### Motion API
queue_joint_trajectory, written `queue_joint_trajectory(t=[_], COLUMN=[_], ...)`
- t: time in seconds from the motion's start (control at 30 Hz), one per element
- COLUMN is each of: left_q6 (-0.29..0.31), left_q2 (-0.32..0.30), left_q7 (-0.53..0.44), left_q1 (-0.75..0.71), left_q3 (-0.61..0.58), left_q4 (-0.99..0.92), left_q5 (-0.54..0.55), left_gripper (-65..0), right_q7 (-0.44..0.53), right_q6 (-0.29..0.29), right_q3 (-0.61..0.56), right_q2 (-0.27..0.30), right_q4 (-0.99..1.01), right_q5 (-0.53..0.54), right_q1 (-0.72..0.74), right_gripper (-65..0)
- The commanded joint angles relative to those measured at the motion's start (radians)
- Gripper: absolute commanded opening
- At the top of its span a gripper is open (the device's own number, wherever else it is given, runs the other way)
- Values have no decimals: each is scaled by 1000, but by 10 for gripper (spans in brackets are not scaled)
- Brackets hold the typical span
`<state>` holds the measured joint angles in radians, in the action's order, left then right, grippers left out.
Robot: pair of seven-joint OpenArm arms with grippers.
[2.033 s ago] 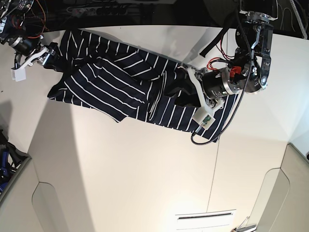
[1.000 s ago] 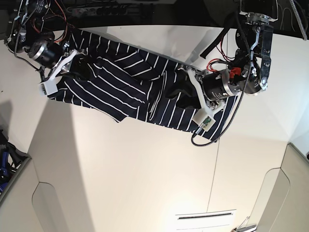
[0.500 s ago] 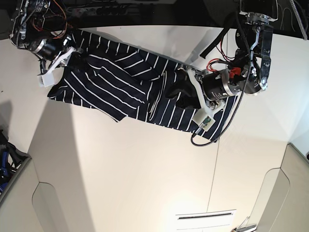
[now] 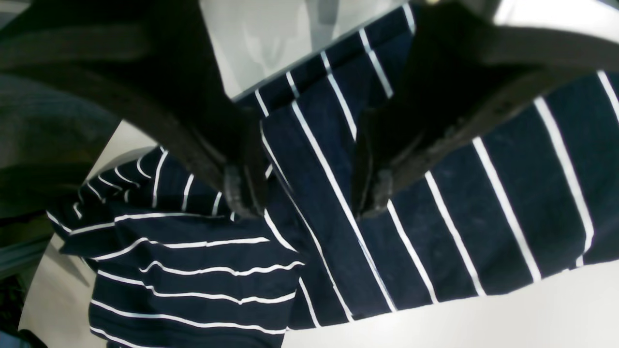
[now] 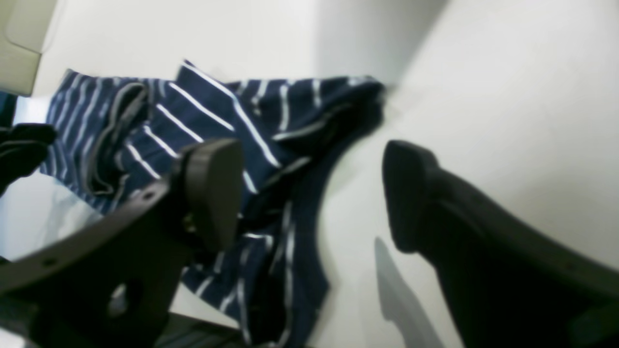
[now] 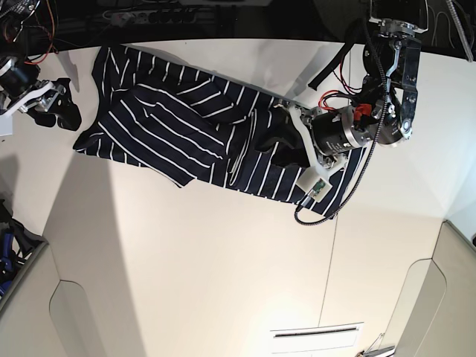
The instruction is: Fold the T-shirt properly
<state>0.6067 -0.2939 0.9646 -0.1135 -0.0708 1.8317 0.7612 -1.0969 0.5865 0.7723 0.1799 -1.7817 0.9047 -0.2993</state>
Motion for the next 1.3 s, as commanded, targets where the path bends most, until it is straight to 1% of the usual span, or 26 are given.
queue_joint_trajectory(t=[0.0,0.1,0.27,0.4,0.6,0.8,1.0,1.1,1.13,1.17,1.27], left_q6=[11,11,11,11,11,11,11,10,8,6,7], left_q2=[-2,-3,-3,-3,-2,-3,-3,-3,-2,-2,-2], left_q7=[-18,-18,-18,-18,-23,-23,-22,-23,-28,-38,-56], left_q1=[13,13,13,13,13,13,13,14,14,14,14], left_q3=[4,4,4,4,4,4,4,5,10,19,74], left_q4=[19,19,19,19,19,19,19,19,19,19,23], left_q5=[20,19,19,19,20,19,19,19,20,20,36], left_gripper=[-334,-334,-334,-334,-334,-334,-334,-334,-334,-334,-334], right_q7=[16,16,14,8,23,59,77,80,80,79,78], right_q6=[1,1,2,5,5,5,4,4,4,5,5], right_q3=[6,4,-39,-86,-130,-220,-316,-334,-334,-334,-334], right_q2=[24,37,32,6,-34,-34,-34,-34,-34,-33,-33], right_q4=[2,58,177,227,232,232,233,233,233,232,232], right_q5=[19,24,58,64,64,63,14,-8,-19,-35,-97], right_q1=[2,2,2,3,8,9,31,50,58,66,89], right_gripper=[-201,-201,-201,-201,-201,-201,-201,-204,-216,-248,-411])
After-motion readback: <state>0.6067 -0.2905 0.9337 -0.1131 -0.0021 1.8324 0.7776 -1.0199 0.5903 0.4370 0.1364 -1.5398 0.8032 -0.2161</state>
